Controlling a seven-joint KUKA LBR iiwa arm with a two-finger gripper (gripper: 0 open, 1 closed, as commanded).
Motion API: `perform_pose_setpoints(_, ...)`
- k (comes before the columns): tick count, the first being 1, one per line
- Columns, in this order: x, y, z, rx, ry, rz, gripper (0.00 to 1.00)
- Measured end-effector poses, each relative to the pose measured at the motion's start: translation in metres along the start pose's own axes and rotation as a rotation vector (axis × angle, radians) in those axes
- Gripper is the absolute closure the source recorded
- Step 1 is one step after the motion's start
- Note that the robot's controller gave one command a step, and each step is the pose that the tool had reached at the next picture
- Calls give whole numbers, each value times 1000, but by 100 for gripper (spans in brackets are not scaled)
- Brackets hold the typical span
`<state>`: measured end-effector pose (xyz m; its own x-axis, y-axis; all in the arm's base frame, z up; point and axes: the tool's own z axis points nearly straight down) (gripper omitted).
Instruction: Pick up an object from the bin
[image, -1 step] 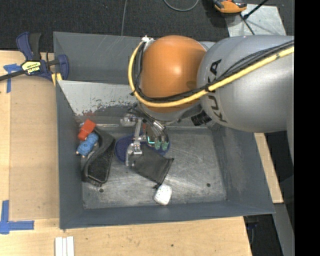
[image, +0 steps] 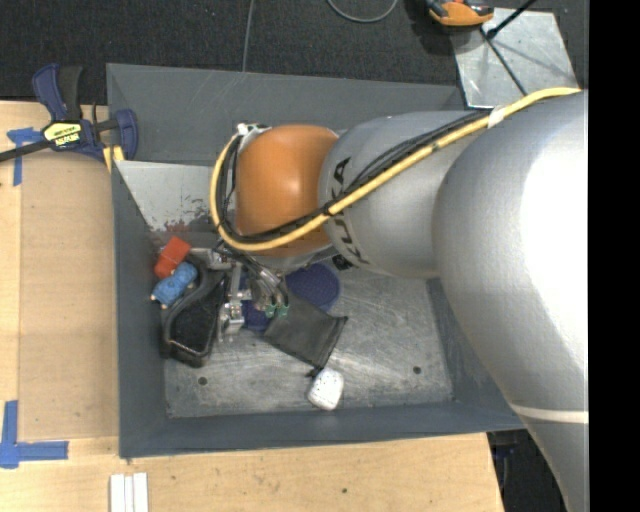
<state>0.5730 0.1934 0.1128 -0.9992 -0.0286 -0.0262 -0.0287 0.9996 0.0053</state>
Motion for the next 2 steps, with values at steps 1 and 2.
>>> perform_pose_setpoints(1,-21,20,13,14,-1,-298,0)
perform_pose_setpoints(2,-40,11,16,-2,23,-255,0)
